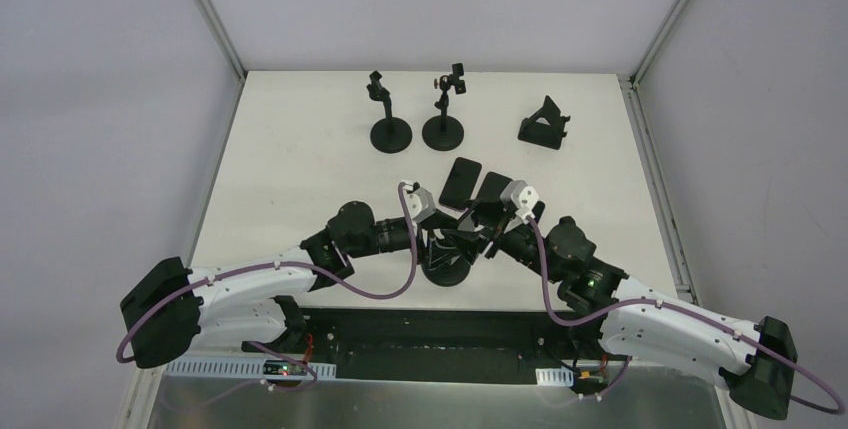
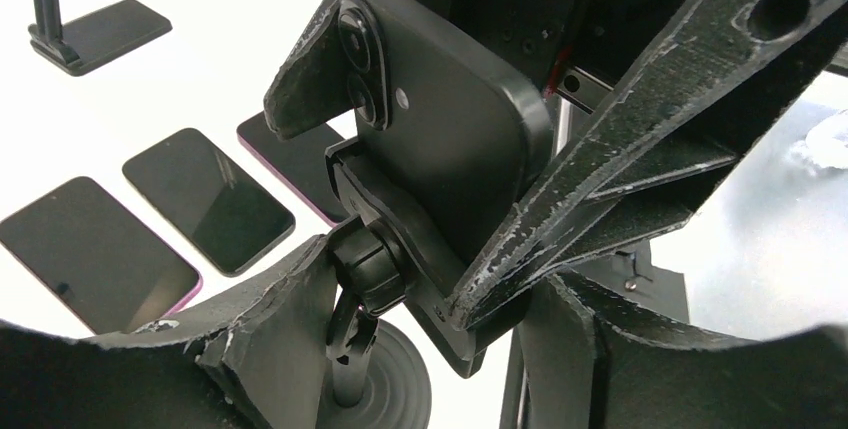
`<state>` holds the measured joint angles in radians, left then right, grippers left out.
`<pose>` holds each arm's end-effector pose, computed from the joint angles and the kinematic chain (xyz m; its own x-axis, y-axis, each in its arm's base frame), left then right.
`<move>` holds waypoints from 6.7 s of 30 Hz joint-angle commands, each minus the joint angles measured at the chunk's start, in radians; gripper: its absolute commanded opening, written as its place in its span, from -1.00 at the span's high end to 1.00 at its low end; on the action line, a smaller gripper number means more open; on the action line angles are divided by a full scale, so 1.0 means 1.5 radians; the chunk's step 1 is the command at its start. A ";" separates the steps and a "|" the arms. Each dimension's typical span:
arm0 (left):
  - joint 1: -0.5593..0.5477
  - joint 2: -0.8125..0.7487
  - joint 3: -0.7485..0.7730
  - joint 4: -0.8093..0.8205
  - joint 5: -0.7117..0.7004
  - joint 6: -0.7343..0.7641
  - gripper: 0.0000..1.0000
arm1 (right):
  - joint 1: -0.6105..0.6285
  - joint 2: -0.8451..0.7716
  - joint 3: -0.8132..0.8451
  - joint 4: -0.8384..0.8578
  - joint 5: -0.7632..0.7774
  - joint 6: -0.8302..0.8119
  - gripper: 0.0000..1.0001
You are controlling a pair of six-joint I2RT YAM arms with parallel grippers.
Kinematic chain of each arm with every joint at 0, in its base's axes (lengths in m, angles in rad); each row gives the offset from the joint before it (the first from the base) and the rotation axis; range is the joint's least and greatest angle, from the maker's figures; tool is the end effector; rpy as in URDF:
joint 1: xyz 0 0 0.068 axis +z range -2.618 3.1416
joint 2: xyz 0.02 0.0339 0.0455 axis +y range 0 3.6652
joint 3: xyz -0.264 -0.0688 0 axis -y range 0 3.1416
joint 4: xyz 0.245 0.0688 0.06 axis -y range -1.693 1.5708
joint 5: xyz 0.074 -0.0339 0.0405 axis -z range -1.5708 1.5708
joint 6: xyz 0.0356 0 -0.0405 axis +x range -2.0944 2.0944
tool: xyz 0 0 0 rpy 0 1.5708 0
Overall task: Remove the phone from the phone stand
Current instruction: Remove the phone from the phone stand, then place the phone at the center of the board.
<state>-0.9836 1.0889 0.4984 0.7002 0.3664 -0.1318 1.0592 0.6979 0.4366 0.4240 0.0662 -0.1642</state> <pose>0.1230 -0.2078 0.2726 -0.0679 -0.1194 -0.9905 0.9740 0.2069 -0.0917 0.0892 0.1540 0.2956 0.2152 0.0502 -0.9753 -0.8139 0.5612 -0.1507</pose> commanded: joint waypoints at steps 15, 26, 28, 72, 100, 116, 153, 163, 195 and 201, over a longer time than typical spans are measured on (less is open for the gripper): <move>-0.005 0.020 0.039 0.046 0.075 -0.016 1.00 | 0.000 0.003 0.054 -0.072 0.004 -0.041 1.00; 0.004 0.031 0.053 0.047 0.189 -0.005 1.00 | -0.103 0.005 0.045 -0.084 -0.064 -0.049 1.00; 0.005 0.027 0.052 0.047 0.201 -0.001 1.00 | -0.138 -0.001 0.036 -0.083 -0.092 -0.052 1.00; 0.005 0.020 0.051 0.049 0.355 0.010 1.00 | -0.383 0.058 0.037 -0.046 -0.430 -0.080 1.00; 0.041 0.055 0.062 0.006 0.157 0.024 1.00 | -0.349 0.020 0.124 -0.198 -0.708 -0.042 1.00; 0.051 -0.003 0.058 -0.120 -0.019 0.079 1.00 | -0.304 0.004 0.186 -0.280 -0.817 -0.024 1.00; 0.178 -0.233 0.034 -0.422 -0.356 0.158 1.00 | -0.253 0.084 0.207 -0.207 -0.394 0.225 1.00; 0.196 -0.323 0.047 -0.550 -0.401 0.169 1.00 | -0.185 0.322 0.425 -0.398 -0.130 0.362 1.00; 0.196 -0.401 0.030 -0.598 -0.422 0.129 1.00 | -0.178 0.946 0.897 -0.618 0.164 0.441 1.00; 0.196 -0.398 0.030 -0.597 -0.419 0.127 1.00 | -0.178 0.967 0.900 -0.609 0.214 0.443 0.92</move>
<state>-0.7048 0.4839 0.5373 -0.1913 -0.2653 0.0624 0.7937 2.1407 1.7466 -0.5331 0.2955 0.4835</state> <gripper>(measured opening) 0.597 0.733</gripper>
